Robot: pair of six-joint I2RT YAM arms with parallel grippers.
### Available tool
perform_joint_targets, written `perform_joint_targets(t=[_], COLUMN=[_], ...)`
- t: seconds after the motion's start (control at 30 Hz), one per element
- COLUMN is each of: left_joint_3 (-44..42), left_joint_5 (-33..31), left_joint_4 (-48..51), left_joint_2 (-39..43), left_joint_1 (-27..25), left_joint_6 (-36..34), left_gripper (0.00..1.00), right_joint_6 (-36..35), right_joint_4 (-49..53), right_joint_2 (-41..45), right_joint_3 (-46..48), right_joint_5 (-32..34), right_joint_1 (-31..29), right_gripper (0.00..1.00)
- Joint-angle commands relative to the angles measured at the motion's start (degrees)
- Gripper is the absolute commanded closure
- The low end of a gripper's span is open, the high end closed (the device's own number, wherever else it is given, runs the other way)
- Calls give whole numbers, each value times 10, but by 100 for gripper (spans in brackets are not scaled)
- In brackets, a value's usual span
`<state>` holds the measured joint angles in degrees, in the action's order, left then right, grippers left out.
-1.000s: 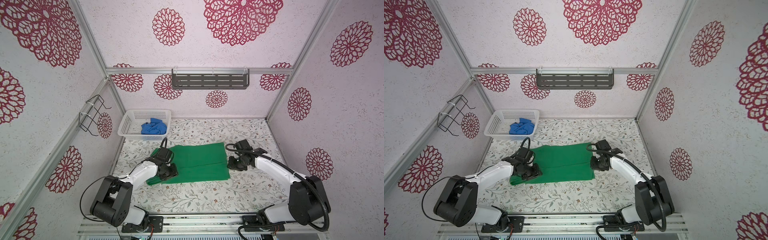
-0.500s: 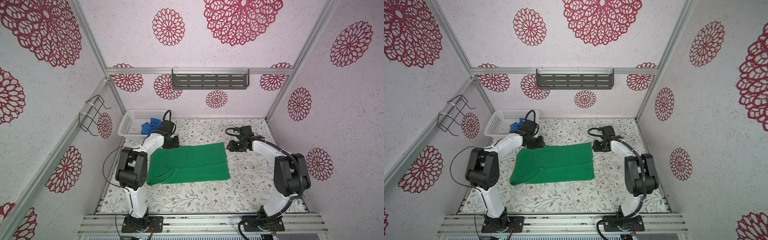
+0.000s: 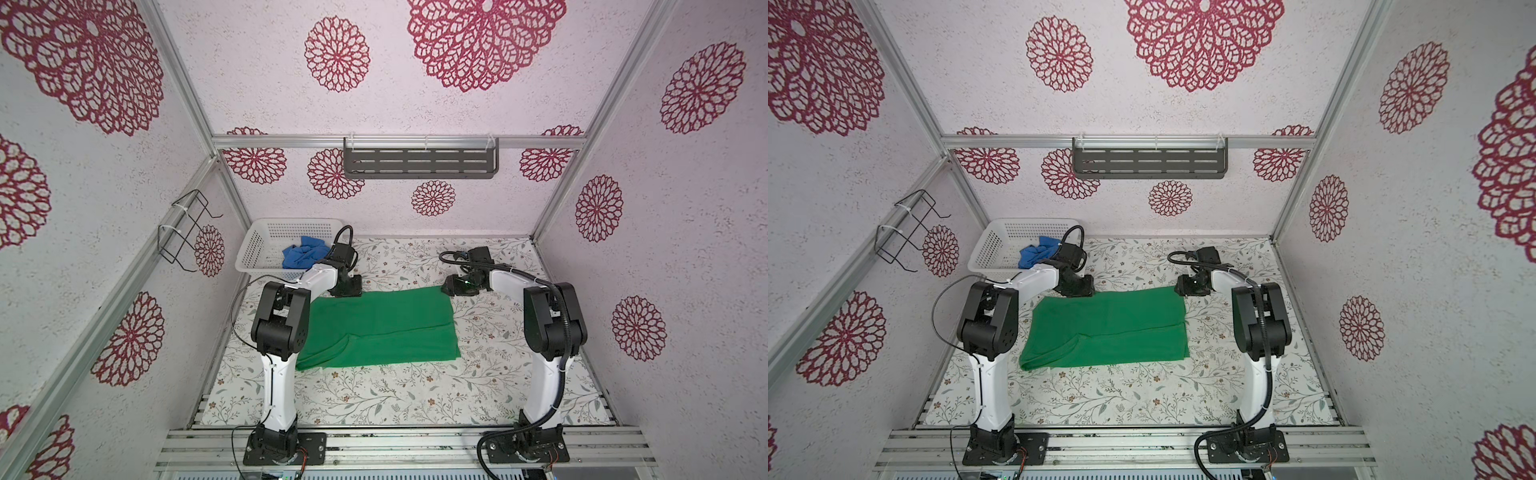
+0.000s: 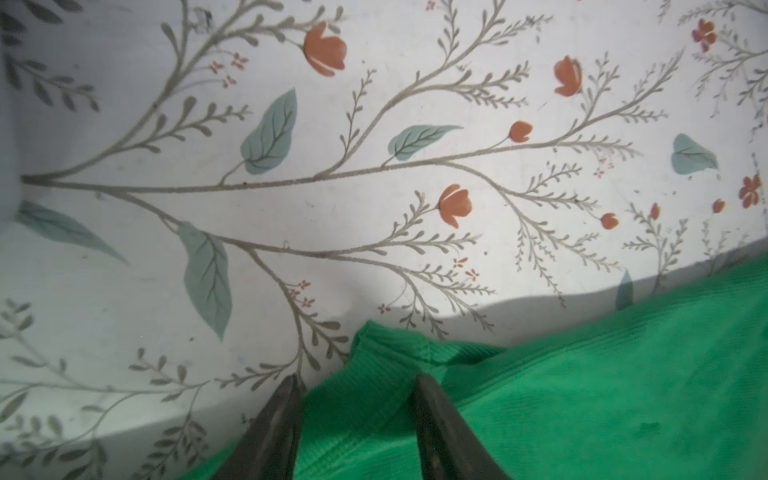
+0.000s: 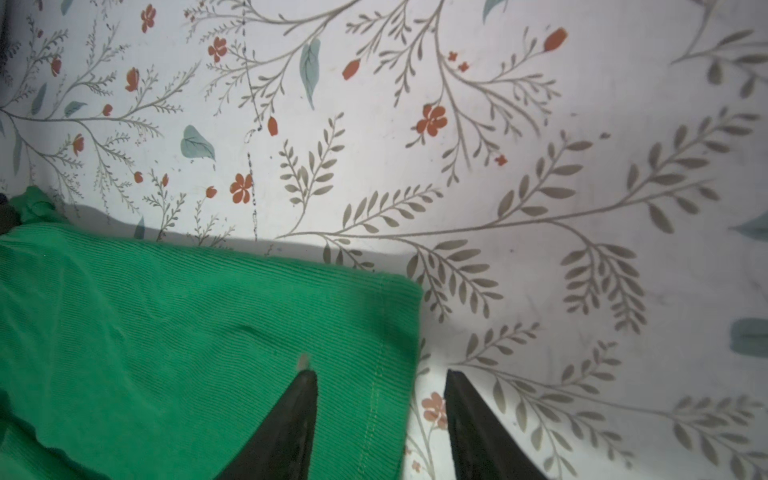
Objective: Fold and stack the tank tops
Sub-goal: 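Open both grippers and move them to the far edge of the folded tank top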
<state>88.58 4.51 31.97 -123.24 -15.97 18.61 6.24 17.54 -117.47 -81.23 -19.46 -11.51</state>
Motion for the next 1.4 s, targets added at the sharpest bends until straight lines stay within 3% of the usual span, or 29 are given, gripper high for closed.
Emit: perform_joint_targets(t=[0.0, 0.27, 0.47, 0.67, 0.8, 1.37], left_joint_3=[6, 8, 13, 17, 18, -49], left_joint_5=[6, -1, -5, -10, -14, -51], left_joint_4=[-13, -14, -9, -10, -12, -38], left_joint_2=[-10, -14, -18, -9, 2, 100], left_joint_1=[-6, -5, -5, -4, -4, -6], left_joint_6=[-8, -8, -8, -11, -12, -20], left_gripper=[55, 66, 80, 94, 95, 97], right_joint_6=[8, 7, -1, -17, -25, -124], right_joint_4=[-5, 1, 5, 5, -5, -33], right_joint_2=[-7, -51, -66, -71, -59, 63], right_joint_3=[-26, -67, -83, -96, -95, -7], right_joint_5=[-10, -4, -3, 6, 11, 23], right_joint_1=[0, -2, -9, -14, -15, -15], right_gripper=[47, 49, 56, 78, 100, 100])
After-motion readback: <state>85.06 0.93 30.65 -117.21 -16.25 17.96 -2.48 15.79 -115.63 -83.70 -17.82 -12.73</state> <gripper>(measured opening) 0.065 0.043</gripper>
